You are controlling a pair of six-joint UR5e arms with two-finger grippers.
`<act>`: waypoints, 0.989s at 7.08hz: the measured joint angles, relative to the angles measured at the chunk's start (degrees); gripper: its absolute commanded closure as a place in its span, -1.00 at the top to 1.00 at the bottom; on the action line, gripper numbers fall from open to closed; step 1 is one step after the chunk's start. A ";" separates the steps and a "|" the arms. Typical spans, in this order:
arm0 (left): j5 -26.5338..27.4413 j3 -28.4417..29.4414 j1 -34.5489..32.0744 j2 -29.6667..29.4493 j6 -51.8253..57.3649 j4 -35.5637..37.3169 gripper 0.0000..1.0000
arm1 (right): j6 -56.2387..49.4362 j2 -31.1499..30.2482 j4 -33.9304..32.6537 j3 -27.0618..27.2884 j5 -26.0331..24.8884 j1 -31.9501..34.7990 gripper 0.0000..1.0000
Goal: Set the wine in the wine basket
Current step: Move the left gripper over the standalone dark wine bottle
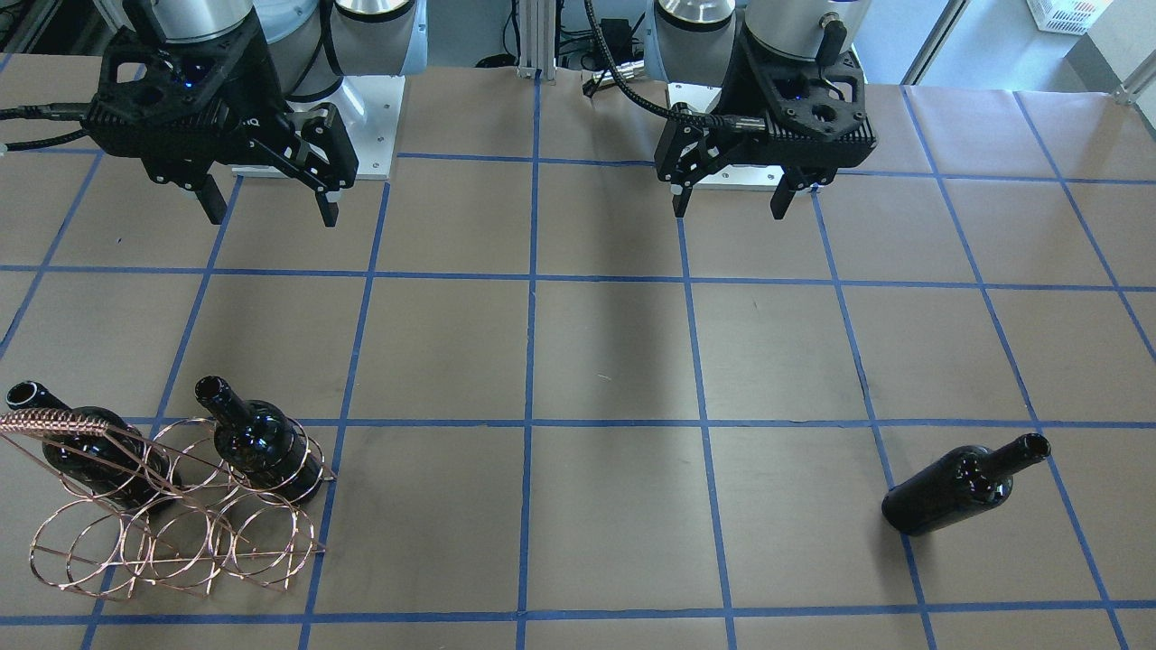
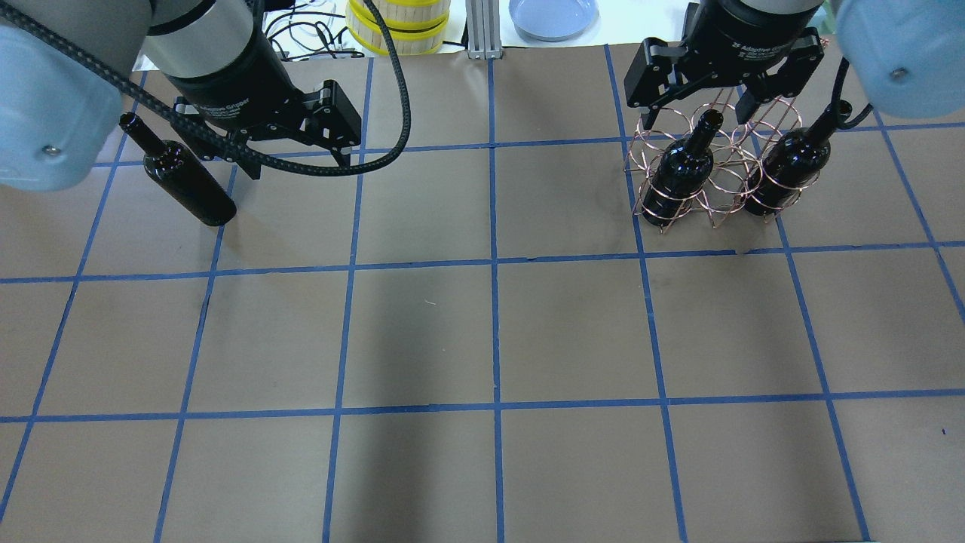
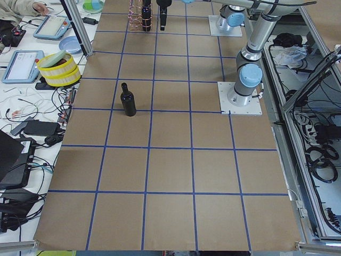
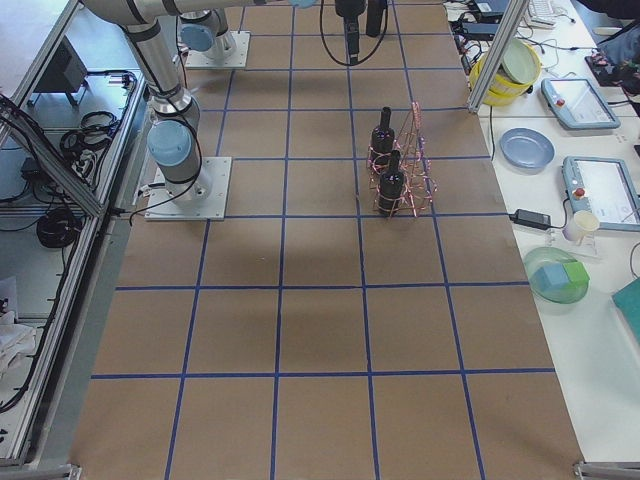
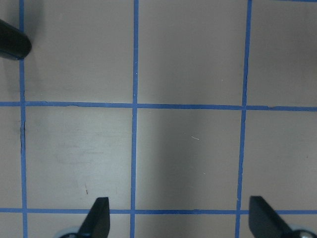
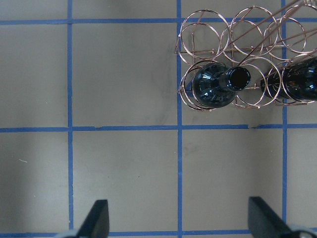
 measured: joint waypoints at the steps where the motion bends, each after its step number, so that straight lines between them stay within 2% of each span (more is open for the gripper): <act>1: 0.05 -0.05 -0.03 0.12 0.08 -0.12 1.00 | 0.00 0.00 0.00 0.00 0.00 0.00 1.00; 5: -0.05 -0.53 1.14 0.37 0.53 0.15 1.00 | 0.00 0.00 0.00 0.00 -0.09 -0.02 1.00; 6: -1.73 0.24 4.23 0.07 1.75 0.31 1.00 | 0.00 0.00 0.02 0.00 -0.09 0.00 1.00; 7: -3.88 1.85 10.21 -0.68 4.88 0.44 1.00 | 0.00 0.00 0.06 0.02 -0.09 0.00 1.00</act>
